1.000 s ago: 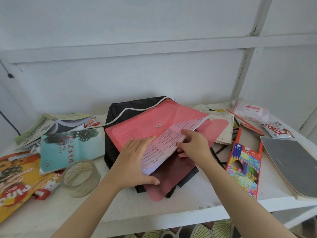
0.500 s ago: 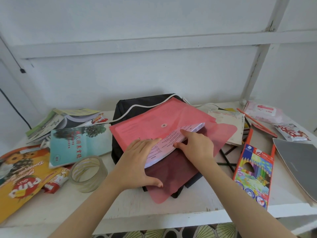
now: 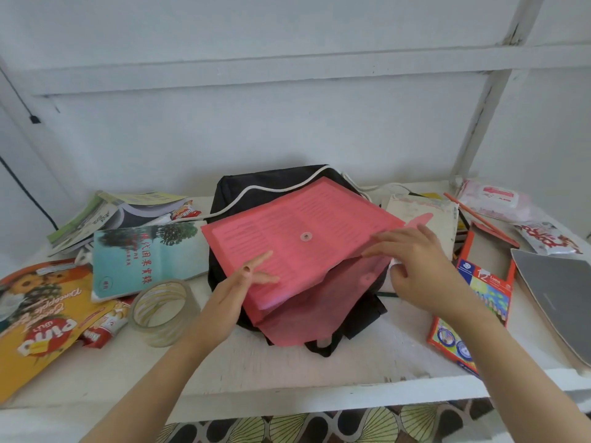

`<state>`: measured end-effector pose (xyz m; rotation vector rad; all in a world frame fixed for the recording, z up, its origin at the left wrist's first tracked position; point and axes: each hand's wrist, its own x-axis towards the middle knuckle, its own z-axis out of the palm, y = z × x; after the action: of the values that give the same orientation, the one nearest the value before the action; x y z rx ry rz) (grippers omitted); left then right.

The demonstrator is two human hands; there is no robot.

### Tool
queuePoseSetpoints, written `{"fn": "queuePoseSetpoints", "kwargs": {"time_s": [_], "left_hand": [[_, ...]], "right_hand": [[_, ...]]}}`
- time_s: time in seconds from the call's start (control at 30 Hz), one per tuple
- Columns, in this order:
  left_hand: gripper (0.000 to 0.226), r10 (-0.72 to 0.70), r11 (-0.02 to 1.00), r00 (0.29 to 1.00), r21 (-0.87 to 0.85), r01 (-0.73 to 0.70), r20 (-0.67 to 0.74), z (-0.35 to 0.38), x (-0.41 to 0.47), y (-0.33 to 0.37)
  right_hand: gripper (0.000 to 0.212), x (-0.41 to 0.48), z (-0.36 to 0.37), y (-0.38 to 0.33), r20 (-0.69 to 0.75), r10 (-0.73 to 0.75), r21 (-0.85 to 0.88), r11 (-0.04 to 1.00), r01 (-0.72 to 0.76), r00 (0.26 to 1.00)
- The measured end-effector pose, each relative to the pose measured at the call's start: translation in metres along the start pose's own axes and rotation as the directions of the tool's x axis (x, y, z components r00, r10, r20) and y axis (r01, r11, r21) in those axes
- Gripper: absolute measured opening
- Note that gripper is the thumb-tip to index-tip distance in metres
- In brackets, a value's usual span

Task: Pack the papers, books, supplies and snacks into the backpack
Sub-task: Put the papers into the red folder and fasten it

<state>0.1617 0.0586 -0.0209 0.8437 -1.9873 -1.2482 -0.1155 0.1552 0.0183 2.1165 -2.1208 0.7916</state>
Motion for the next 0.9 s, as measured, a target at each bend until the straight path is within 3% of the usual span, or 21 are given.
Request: {"fn": "queuePoseSetpoints", "kwargs": {"time_s": [0.07,0.2,0.27,0.33,0.4,0.5,0.57,0.67,0.83,0.9], "left_hand": [[0.084,-0.023,1.000,0.999,-0.009,0.023,-0.025,0.001,-0.003,-0.003],[0.076,-0.124,0.991,0.991,-0.050,0.122,-0.039,0.001,0.008,-0.021],[0.078,-0.271,0.952,0.956,-0.179,0.249,-0.110,0.001,0.024,-0.032],[0.063,-0.393,0.909,0.887,-0.249,0.334,-0.245,0.002,0.031,-0.030],[0.044,-0.342,0.920,0.886,-0.305,0.247,-0.314,0.003,0.019,-0.021],[0.053,-0.223,0.931,0.900,-0.355,0.083,-0.374,0.006,0.002,0.006],[0.036,-0.257,0.916,0.830,-0.398,0.047,-0.494,0.001,0.004,0.020],[0.020,-0.167,0.977,0.781,-0.206,0.051,-0.601,0.000,0.014,0.035],[0.025,0.009,0.986,0.875,0.152,0.074,-0.484,0.018,0.019,0.039],[0.016,0.156,0.912,0.896,0.409,0.031,-0.415,0.024,0.024,0.031]], "right_hand": [[0.052,0.004,0.000,0.004,-0.013,0.020,-0.011,1.000,-0.020,1.000],[0.012,0.025,0.001,0.004,-0.076,0.023,0.008,1.000,-0.023,0.997],[0.016,0.039,0.004,0.004,-0.089,0.007,-0.005,1.000,-0.008,0.996],[0.022,0.054,0.009,0.004,-0.088,0.005,-0.027,1.000,-0.007,0.996],[0.024,0.066,0.016,0.004,-0.052,0.013,-0.051,0.999,-0.015,0.999],[0.031,0.082,0.028,0.008,0.061,0.012,-0.082,0.997,-0.006,0.998],[0.036,0.090,0.035,0.011,0.150,0.001,-0.088,0.996,0.012,0.989],[0.042,0.097,0.045,0.015,0.240,-0.032,-0.085,0.995,0.054,0.970],[0.050,0.107,0.055,0.025,0.283,-0.100,-0.022,0.994,0.111,0.954],[0.051,0.109,0.059,0.027,0.291,-0.136,0.006,0.990,0.140,0.947]]}}
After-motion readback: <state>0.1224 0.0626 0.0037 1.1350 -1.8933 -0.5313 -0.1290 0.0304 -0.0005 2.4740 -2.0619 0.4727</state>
